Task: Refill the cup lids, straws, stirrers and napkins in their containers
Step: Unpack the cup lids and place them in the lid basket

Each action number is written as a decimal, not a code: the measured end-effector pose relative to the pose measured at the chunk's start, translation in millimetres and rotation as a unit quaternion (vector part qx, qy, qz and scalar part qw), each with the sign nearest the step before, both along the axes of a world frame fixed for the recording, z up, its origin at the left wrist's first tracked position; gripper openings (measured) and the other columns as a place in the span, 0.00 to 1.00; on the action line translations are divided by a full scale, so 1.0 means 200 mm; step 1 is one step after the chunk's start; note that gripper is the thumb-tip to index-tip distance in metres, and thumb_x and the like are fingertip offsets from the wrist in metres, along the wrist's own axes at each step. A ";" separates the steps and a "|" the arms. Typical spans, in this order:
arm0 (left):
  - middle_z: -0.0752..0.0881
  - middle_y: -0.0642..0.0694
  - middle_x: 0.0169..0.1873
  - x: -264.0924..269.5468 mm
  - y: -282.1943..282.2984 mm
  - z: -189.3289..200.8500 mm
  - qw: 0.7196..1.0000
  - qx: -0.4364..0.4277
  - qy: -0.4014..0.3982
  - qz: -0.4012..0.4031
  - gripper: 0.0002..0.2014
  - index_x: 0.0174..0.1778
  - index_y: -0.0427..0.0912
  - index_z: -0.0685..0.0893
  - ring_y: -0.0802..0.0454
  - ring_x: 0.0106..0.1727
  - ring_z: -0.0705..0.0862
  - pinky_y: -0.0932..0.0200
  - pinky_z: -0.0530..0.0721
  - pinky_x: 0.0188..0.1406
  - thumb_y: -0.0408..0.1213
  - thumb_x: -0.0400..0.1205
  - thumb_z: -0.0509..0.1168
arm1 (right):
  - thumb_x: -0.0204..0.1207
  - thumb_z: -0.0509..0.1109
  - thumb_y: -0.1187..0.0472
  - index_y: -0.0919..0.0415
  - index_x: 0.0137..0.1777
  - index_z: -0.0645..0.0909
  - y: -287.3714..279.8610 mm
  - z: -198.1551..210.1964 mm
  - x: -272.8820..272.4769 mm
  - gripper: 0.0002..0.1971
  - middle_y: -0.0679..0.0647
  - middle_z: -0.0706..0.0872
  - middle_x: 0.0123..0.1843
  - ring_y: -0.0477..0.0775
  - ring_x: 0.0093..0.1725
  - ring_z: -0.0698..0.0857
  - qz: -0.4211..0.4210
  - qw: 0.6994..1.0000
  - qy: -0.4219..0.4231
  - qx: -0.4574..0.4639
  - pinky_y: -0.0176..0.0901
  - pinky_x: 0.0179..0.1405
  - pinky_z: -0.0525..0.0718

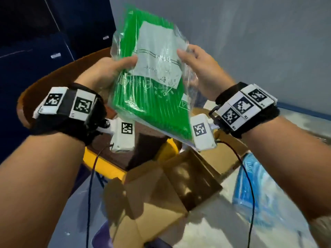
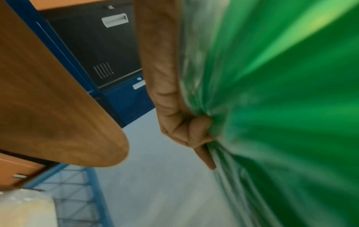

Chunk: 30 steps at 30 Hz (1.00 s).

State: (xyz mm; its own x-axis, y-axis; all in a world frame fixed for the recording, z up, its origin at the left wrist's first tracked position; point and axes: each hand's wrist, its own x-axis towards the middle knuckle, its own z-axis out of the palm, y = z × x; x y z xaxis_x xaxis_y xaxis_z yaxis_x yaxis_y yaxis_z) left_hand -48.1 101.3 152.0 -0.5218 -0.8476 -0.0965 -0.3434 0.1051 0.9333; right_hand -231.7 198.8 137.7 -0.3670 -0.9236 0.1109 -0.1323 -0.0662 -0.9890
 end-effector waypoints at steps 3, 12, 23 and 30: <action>0.80 0.54 0.55 -0.14 0.22 0.08 0.999 -0.001 0.039 -0.016 0.24 0.61 0.42 0.80 0.60 0.42 0.85 0.63 0.83 0.43 0.56 0.77 0.66 | 0.81 0.63 0.49 0.49 0.82 0.47 0.32 0.01 -0.08 0.36 0.50 0.56 0.83 0.46 0.72 0.65 -0.003 1.000 -0.027 0.003 0.53 0.64 0.69; 0.89 0.43 0.51 -0.73 0.98 -0.18 0.957 0.177 0.171 -0.157 0.21 0.60 0.38 0.82 0.50 0.49 0.90 0.53 0.89 0.45 0.52 0.84 0.57 | 0.69 0.70 0.46 0.52 0.78 0.64 1.26 -0.14 -0.36 0.37 0.43 0.79 0.69 0.37 0.66 0.79 -0.083 0.996 -0.017 0.033 0.40 0.71 0.76; 0.77 0.48 0.65 -1.40 1.79 -0.78 0.940 0.245 0.061 -0.229 0.21 0.73 0.36 0.70 0.51 0.67 0.75 0.60 0.71 0.61 0.42 0.86 0.56 | 0.79 0.66 0.59 0.49 0.77 0.60 2.20 -0.71 -0.75 0.29 0.38 0.73 0.70 0.34 0.63 0.76 -0.308 0.942 -0.033 0.128 0.31 0.59 0.71; 0.76 0.36 0.67 -1.58 2.07 -1.11 0.942 0.164 -0.057 -0.286 0.24 0.75 0.43 0.59 0.41 0.62 0.79 0.51 0.76 0.64 0.33 0.84 0.57 | 0.83 0.61 0.58 0.61 0.74 0.64 2.46 -1.00 -0.87 0.22 0.58 0.74 0.74 0.51 0.63 0.76 -0.381 0.886 0.008 0.264 0.42 0.59 0.72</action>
